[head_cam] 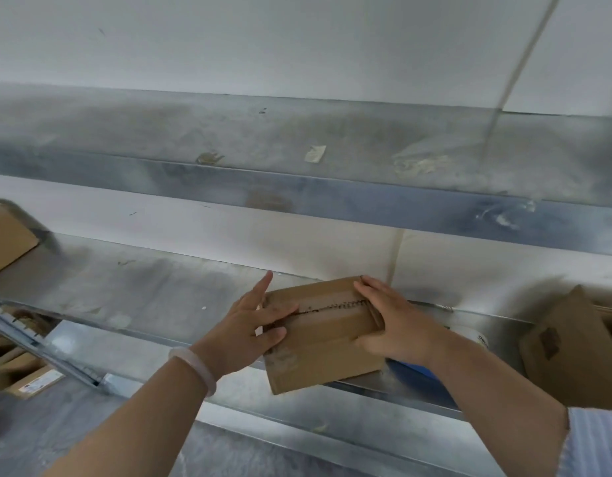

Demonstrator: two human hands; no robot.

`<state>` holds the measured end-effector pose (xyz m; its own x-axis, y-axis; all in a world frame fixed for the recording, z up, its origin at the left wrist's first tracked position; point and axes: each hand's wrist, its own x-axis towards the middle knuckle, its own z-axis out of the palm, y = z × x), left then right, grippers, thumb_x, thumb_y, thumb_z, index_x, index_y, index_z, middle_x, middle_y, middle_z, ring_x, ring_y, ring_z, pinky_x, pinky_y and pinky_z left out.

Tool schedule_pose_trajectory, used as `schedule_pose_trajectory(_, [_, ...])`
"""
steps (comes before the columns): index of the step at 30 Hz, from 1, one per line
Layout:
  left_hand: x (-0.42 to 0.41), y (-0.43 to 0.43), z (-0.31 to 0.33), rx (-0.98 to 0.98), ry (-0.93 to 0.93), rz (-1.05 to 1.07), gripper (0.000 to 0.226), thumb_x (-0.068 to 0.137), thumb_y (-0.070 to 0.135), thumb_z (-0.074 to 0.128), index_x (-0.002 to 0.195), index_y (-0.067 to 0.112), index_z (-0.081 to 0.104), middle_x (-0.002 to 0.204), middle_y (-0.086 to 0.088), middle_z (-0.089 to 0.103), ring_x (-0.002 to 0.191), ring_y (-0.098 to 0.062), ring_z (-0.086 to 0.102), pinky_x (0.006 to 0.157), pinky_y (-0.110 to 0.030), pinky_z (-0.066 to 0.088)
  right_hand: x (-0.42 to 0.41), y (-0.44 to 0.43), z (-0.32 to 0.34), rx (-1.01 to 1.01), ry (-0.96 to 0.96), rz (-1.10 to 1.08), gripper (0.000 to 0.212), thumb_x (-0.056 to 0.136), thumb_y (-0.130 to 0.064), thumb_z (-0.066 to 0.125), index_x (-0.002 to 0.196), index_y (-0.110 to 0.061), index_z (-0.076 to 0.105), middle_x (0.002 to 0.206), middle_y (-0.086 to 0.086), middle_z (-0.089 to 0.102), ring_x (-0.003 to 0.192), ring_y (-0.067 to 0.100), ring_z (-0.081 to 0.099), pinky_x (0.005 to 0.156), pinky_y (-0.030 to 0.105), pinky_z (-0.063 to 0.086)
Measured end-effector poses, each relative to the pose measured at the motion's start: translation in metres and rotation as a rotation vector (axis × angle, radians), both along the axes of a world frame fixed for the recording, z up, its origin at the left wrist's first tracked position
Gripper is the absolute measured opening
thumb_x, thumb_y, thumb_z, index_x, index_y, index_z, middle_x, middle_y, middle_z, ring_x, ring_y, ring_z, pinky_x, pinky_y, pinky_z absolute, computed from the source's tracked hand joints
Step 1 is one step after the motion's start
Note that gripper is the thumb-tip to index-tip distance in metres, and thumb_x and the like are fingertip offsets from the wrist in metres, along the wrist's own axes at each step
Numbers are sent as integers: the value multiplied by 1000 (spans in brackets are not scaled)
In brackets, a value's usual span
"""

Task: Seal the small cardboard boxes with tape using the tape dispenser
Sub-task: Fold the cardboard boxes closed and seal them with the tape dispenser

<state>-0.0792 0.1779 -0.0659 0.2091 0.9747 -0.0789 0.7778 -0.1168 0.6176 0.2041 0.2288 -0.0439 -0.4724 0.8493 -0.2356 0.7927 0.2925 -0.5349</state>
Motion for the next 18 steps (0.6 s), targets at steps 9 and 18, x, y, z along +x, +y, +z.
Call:
schedule_pose_trajectory(9, [1,9,-1,-57,-222,384,38,99,13,50,135,20,54,129,4,59,106,-8,57,87,-12,40,-5,-12,3,233,-28,-169,67,90,-63,44,148,-36,26,150,-12,31,139,11,29,115,35,28])
schedule_pose_trajectory(18, [64,-2,-5,94,-341,687,65,86,37,67,142,28,37,129,1,30,126,-23,38,107,-34,34,-7,-34,-7,28,81,-524,21,89,-55,55,94,-34,57,84,-15,63,75,1,60,68,28,53])
